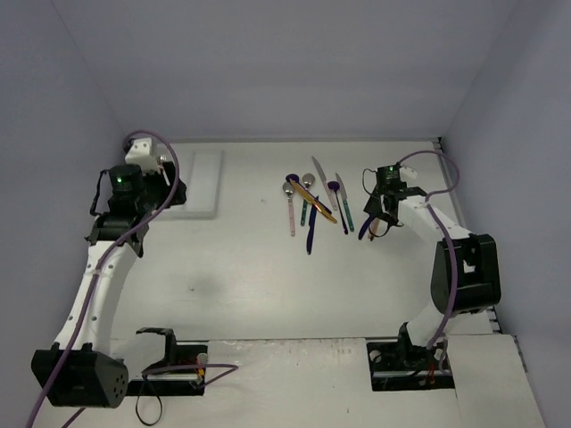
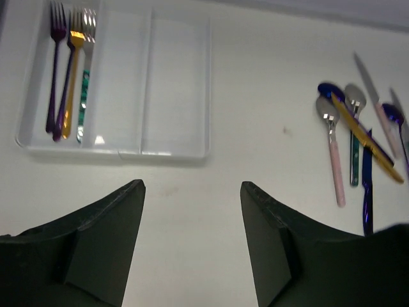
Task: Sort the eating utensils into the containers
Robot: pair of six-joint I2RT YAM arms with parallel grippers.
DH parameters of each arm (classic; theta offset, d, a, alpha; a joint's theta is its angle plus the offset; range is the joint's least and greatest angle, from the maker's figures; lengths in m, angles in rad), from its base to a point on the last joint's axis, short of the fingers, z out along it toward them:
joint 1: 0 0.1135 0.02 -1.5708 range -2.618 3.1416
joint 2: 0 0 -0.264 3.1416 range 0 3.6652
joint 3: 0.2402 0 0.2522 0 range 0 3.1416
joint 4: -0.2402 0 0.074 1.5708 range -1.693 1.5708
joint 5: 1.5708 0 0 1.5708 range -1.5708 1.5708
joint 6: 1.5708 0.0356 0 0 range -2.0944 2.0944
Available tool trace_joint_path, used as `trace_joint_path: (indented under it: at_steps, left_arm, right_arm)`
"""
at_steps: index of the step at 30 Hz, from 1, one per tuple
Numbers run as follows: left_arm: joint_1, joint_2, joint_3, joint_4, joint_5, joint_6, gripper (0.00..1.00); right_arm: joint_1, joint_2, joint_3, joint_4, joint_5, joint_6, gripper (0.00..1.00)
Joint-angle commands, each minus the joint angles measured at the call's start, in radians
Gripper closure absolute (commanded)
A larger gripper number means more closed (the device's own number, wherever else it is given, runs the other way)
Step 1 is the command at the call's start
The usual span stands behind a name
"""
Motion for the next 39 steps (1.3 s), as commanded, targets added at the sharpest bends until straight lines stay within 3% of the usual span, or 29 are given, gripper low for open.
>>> trace_joint_path:
  at_steps: [1,7,19,26,30,39]
  left_arm:
    - [-0.129,-0.086,-0.134,0.01,-0.047,0.023,0.42]
    - [-0.185,-0.11,-0.17,-0.004,-0.07,0.068,0.42]
    - [-0.186,-0.077,-0.162,-0.004,-0.041,0.065,0.42]
    - [-0.187,-0.061,-0.158,-0.004,-0.036,0.062,0.42]
    - [-0.187,-0.052,-0.158,-0.004,-0.034,0.062,0.42]
    - [-0.187,-0.034,-0.154,-0.004,-0.023,0.059,0.42]
  right_arm:
    - [-0.04,0.095,0.109,0.046,0.032,-0.019,0.57]
    - [-0.064,0.211,0.195,0.059,0.013,-0.059,0.6]
    - [-0.083,0.35,0.258,0.087,-0.056,-0.095,0.7]
    - [-0.083,0.36,0.254,0.094,-0.07,-0.105,0.85]
    - [-0.082,0.358,0.254,0.097,-0.07,-0.112,0.99]
    - [-0.065,0.311,0.252,0.092,-0.051,-0.135,0.99]
